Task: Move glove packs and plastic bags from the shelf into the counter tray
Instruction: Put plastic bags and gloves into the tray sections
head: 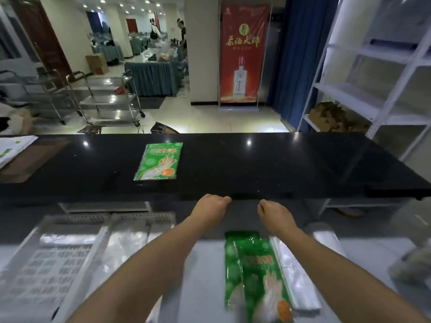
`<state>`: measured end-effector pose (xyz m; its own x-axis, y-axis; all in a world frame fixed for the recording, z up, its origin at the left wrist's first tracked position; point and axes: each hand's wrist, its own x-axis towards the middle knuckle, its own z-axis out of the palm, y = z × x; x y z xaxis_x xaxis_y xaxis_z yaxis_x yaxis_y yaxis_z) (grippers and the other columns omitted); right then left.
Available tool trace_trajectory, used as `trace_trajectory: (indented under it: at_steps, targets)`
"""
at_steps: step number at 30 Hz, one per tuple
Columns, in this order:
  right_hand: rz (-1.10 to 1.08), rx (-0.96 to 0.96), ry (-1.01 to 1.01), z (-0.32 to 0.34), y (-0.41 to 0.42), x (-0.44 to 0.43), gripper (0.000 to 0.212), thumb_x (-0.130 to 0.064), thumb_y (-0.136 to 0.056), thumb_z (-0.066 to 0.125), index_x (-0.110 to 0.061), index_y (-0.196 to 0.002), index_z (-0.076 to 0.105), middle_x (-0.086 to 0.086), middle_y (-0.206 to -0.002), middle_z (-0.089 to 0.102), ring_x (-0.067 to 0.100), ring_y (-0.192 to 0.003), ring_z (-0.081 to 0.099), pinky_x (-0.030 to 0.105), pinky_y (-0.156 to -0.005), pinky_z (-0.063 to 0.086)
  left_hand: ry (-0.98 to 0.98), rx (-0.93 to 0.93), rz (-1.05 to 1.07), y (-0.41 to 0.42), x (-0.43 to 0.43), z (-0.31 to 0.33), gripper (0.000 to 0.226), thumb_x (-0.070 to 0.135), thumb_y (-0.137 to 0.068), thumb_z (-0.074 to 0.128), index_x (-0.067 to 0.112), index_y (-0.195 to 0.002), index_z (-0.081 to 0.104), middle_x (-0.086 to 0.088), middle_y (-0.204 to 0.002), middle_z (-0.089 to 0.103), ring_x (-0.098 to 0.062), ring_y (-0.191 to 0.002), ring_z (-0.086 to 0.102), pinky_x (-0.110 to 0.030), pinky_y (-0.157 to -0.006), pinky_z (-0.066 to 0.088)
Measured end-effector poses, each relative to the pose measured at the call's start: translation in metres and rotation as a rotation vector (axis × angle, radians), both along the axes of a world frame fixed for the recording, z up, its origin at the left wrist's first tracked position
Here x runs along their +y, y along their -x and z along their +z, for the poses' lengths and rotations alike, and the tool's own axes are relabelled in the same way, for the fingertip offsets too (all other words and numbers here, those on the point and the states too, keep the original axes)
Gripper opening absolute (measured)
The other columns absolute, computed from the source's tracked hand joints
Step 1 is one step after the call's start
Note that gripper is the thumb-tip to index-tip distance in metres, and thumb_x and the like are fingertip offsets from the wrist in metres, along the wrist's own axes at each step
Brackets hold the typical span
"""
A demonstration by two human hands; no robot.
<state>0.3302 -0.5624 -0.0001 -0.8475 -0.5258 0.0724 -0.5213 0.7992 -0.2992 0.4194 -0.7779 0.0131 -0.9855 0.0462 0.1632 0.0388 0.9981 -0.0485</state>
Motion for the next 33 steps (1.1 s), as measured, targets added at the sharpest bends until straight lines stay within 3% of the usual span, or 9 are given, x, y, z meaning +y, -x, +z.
trace_trajectory:
  at_steps: [3, 5, 8, 11, 15, 18, 23, 27, 33]
  targets:
    - [-0.020, -0.040, -0.059, -0.007, 0.009, 0.043, 0.015, -0.017, -0.097, 0.039, -0.015, -0.098, 0.054, 0.006, -0.092, 0.059, 0.031, -0.083, 0.056, 0.034, -0.063, 0.037, -0.004, -0.094, 0.035, -0.004, 0.044, -0.010, 0.035, 0.009, -0.089, 0.052, 0.016, -0.122, 0.056, -0.009, -0.098, 0.068, -0.033, -0.095, 0.062, -0.035, -0.069, 0.027]
    - [-0.022, -0.063, -0.085, -0.013, 0.011, 0.068, 0.021, -0.012, -0.094, 0.040, -0.016, -0.108, 0.055, 0.009, -0.100, 0.064, 0.031, -0.083, 0.056, 0.034, -0.064, 0.039, -0.006, -0.107, 0.041, -0.008, 0.067, -0.019, 0.039, 0.004, -0.085, 0.054, 0.016, -0.122, 0.056, -0.008, -0.096, 0.068, -0.033, -0.092, 0.063, -0.035, -0.068, 0.028]
    - [-0.004, -0.054, -0.102, -0.026, 0.008, 0.098, 0.019, -0.009, -0.093, 0.038, -0.014, -0.102, 0.055, 0.010, -0.097, 0.065, 0.034, -0.086, 0.060, 0.034, -0.063, 0.039, -0.021, -0.139, 0.065, -0.012, 0.097, -0.031, 0.026, 0.007, -0.088, 0.050, 0.015, -0.111, 0.058, -0.009, -0.094, 0.068, -0.033, -0.088, 0.064, -0.035, -0.067, 0.031]
    - [-0.005, -0.076, -0.105, -0.042, 0.004, 0.122, 0.015, -0.007, -0.091, 0.038, -0.015, -0.089, 0.050, 0.007, -0.085, 0.060, 0.034, -0.081, 0.060, 0.033, -0.059, 0.036, -0.067, -0.175, 0.104, -0.015, 0.119, -0.042, 0.028, 0.013, -0.093, 0.045, 0.015, -0.117, 0.059, -0.009, -0.100, 0.070, -0.032, -0.091, 0.066, -0.035, -0.073, 0.043]
    - [-0.079, -0.157, -0.061, -0.068, -0.003, 0.145, 0.032, -0.013, -0.092, 0.041, -0.019, -0.115, 0.063, 0.007, -0.109, 0.068, 0.029, -0.097, 0.064, 0.032, -0.072, 0.048, -0.133, -0.216, 0.124, -0.020, 0.144, -0.061, 0.030, 0.016, -0.092, 0.042, 0.015, -0.114, 0.062, -0.008, -0.108, 0.069, -0.030, -0.094, 0.064, -0.037, -0.079, 0.048]
    - [-0.066, -0.191, -0.082, -0.085, -0.017, 0.153, 0.034, -0.014, -0.091, 0.041, -0.018, -0.114, 0.065, 0.006, -0.110, 0.068, 0.027, -0.096, 0.065, 0.036, -0.080, 0.054, -0.168, -0.291, 0.145, -0.026, 0.155, -0.081, 0.032, 0.021, -0.094, 0.042, 0.016, -0.120, 0.060, -0.008, -0.118, 0.063, -0.029, -0.105, 0.059, -0.040, -0.085, 0.048]
    - [-0.006, -0.194, -0.168, -0.111, -0.046, 0.151, 0.030, -0.015, -0.091, 0.042, -0.019, -0.111, 0.064, 0.003, -0.108, 0.067, 0.026, -0.093, 0.064, 0.036, -0.078, 0.052, -0.177, -0.516, 0.194, -0.042, 0.157, -0.116, 0.053, 0.051, -0.096, 0.044, 0.032, -0.145, 0.041, -0.007, -0.154, 0.037, -0.032, -0.143, 0.030, -0.054, -0.111, 0.033]
    - [0.032, -0.148, -0.224, -0.127, -0.063, 0.144, 0.028, -0.018, -0.091, 0.043, -0.019, -0.107, 0.066, 0.002, -0.107, 0.067, 0.025, -0.095, 0.063, 0.035, -0.079, 0.049, -0.225, -0.629, 0.247, -0.061, 0.155, -0.140, 0.070, 0.069, -0.088, 0.049, 0.047, -0.150, 0.023, -0.001, -0.167, -0.001, -0.044, -0.150, -0.002, -0.069, -0.115, 0.014]
    - [0.047, -0.137, -0.316, -0.142, -0.075, 0.139, 0.025, -0.017, -0.087, 0.044, -0.017, -0.100, 0.065, 0.004, -0.102, 0.065, 0.027, -0.094, 0.061, 0.034, -0.073, 0.044, -0.292, -0.641, 0.280, -0.077, 0.139, -0.151, 0.079, 0.067, -0.087, 0.056, 0.054, -0.150, 0.010, 0.004, -0.166, -0.015, -0.050, -0.148, 0.003, -0.068, -0.110, 0.030]
